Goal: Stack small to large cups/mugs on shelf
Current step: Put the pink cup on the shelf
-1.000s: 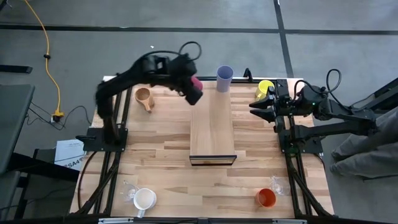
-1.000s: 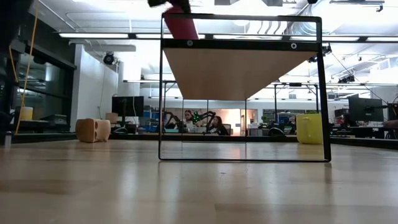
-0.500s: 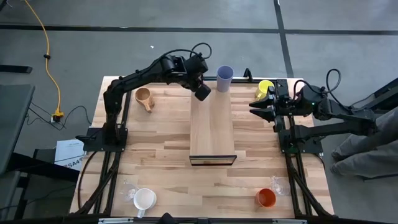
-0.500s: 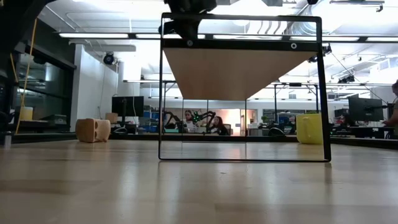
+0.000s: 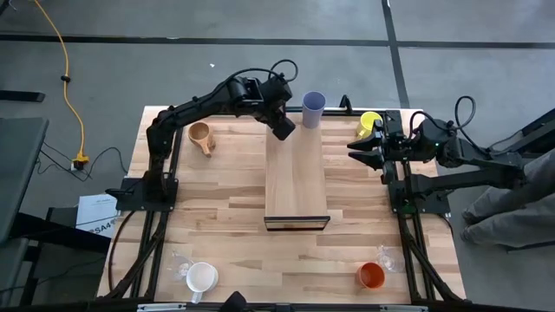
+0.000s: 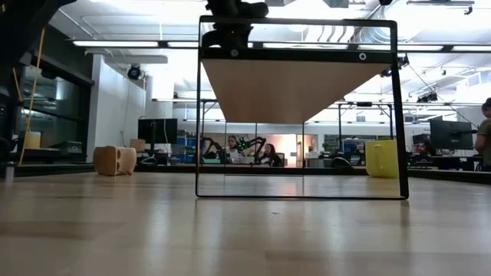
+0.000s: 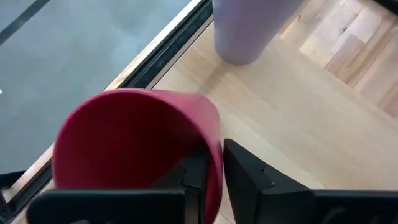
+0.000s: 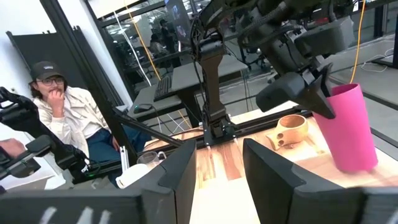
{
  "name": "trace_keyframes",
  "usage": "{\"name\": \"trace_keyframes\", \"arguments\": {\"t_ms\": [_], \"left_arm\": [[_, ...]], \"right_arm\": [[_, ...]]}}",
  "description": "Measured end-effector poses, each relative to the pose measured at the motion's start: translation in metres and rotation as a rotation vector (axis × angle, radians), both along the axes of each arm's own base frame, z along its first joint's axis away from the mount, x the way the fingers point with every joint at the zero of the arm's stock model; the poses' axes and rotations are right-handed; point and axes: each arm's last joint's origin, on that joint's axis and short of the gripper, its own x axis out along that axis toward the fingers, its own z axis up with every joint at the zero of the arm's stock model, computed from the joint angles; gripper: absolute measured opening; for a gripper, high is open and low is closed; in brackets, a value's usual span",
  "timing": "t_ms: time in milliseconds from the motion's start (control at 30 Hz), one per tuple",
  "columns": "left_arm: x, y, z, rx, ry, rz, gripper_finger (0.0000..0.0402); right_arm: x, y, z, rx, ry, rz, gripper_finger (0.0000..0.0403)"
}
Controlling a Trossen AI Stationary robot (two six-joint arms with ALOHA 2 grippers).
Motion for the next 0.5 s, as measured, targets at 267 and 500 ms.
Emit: {"name": "trace_keyframes", "arguments": {"t_ms": [267, 500], "left_arm": [[0.0044, 0.0023, -0.0003, 0.024, -0.027, 0.005, 0.0088], [0.0053, 0.0029, 0.0004, 0.032, -0.038, 0.004, 0.0147]], "right_arm": [[0.0000, 0.0000, 0.0000, 0.000, 0.000, 0.000, 0.0124], [0.0000, 0.0000, 0.0000, 0.000, 0.000, 0.000, 0.0124]]}}
